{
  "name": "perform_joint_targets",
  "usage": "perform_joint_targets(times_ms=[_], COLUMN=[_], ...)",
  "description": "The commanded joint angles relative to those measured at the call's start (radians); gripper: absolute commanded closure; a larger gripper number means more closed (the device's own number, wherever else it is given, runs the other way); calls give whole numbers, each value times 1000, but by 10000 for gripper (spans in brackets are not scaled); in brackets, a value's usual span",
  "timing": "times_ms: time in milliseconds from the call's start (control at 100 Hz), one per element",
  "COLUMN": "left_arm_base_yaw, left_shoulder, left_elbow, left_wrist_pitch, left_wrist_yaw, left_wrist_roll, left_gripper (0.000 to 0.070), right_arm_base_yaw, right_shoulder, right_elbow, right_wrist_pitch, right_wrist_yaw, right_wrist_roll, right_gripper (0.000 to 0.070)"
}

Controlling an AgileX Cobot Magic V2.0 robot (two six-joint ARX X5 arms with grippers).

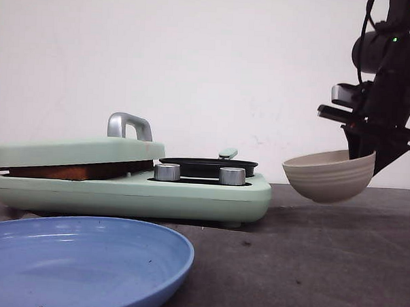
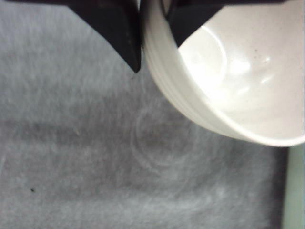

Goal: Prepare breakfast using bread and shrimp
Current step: 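Carry the empty bowl back and lower it onto the table, then open the right gripper and raise it off the bowl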

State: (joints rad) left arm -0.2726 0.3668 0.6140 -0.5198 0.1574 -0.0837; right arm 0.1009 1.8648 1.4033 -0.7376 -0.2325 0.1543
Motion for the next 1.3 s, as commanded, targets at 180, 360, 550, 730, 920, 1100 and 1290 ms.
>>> perform_joint_targets(times_ms=[180, 360, 550, 730, 920, 1100, 1290], left_arm_base_yaw=[-3, -3, -3, -3, -3, -3, -3], left_shoulder=[2, 2, 2, 2, 2, 2, 2], left_elbow=[3, 3, 3, 3, 3, 3, 3], left_wrist_pitch=[11, 10, 10, 10, 10, 11, 10], left_wrist_yaw=[-3, -4, -4, -3, -3, -3, -3], left_wrist_roll=[13, 13, 13, 12, 12, 12, 11], left_gripper=[231, 231, 231, 231, 231, 231, 231], right_arm_base_yaw=[-5, -14, -14, -14, -28, -53, -68], right_shoulder=[51, 56, 56, 55, 27, -62, -190], right_elbow=[18, 18, 18, 18, 18, 18, 18], right_wrist_pitch=[45, 51, 61, 61, 56, 61, 48], right_wrist_yaw=[1, 1, 9, 16, 21, 19, -64], right_wrist_roll=[3, 2, -13, -32, -58, -58, -65], right_gripper=[700, 700, 659, 366, 310, 310, 311])
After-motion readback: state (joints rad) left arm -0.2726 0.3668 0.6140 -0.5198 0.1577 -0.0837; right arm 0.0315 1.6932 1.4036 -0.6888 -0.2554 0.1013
